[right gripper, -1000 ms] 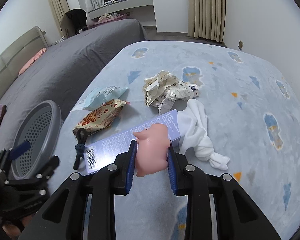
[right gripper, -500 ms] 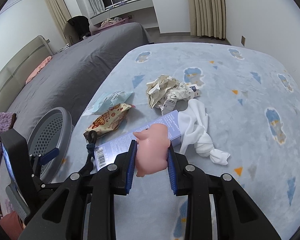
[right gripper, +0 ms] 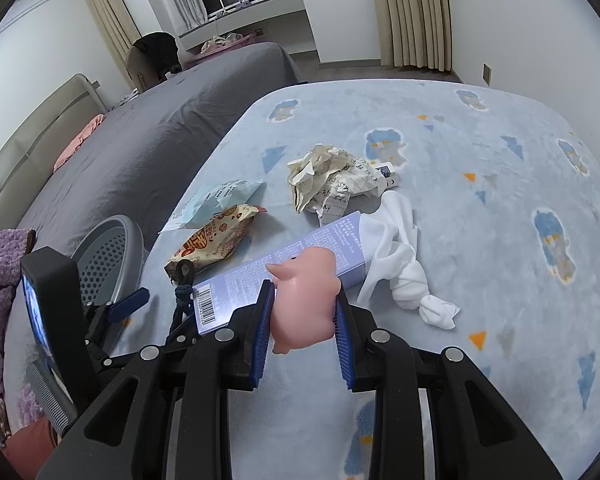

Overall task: Collect trash
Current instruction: 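Grasp the pink toy pig with the right tool while the left tool grasps the black cable, then carry pig and cable over the wastebasket and open both tools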

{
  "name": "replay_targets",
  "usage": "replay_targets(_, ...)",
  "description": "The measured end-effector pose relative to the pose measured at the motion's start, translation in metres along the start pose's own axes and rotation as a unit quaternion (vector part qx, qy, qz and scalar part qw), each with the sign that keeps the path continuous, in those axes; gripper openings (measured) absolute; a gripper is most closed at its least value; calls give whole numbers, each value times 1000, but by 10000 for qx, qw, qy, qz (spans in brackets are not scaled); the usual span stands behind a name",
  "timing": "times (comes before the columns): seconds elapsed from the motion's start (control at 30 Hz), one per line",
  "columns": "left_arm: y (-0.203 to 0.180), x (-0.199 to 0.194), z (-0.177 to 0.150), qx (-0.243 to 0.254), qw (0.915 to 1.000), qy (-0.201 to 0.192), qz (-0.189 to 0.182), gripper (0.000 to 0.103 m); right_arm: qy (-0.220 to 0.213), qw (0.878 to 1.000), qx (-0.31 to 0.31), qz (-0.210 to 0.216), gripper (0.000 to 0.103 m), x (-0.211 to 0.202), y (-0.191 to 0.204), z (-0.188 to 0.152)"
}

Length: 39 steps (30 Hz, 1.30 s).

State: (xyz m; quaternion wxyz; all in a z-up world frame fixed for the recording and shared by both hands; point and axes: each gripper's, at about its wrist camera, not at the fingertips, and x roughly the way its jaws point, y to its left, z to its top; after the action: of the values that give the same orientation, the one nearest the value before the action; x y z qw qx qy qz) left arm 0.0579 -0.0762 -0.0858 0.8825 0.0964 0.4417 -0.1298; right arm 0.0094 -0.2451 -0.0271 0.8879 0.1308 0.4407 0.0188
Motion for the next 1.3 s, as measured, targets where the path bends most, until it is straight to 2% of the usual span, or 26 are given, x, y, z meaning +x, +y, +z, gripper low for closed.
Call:
replay_targets(0.07,-1,1,2,-43,9998,19,-172,58,4,10000,16,11,28,0,-1,0)
replay_targets(0.13,-1,0,3,-75,9995,24,-302,47,0,10000,30,15,28,-1,-2,-1)
replay_targets(0.17,-3,0,3,-61,9995,16,-324,35,-6,10000,39,18,28,-2,-2,-1)
replay_targets(0.27,-4,-2,3,-15,9988,45,-479,15,-30,10000,47,25,28,-4,-2,-1)
replay_targets(0.5,6,-20,0,-96,9983,-79,-563,13,-66,10000,-26,20,28,-7,2,-3)
replay_targets(0.77,42,-57,0,-331,9977,-458,-381,13,-73,9996,-241,89,28,-7,24,-5)
replay_targets(0.93,77,-75,-7,-532,9967,-603,-99,13,-33,9988,-426,253,28,-3,52,-6)
replay_targets(1.3,173,-85,-35,-1169,9900,-453,653,13,140,9909,-1140,698,28,26,146,-6)
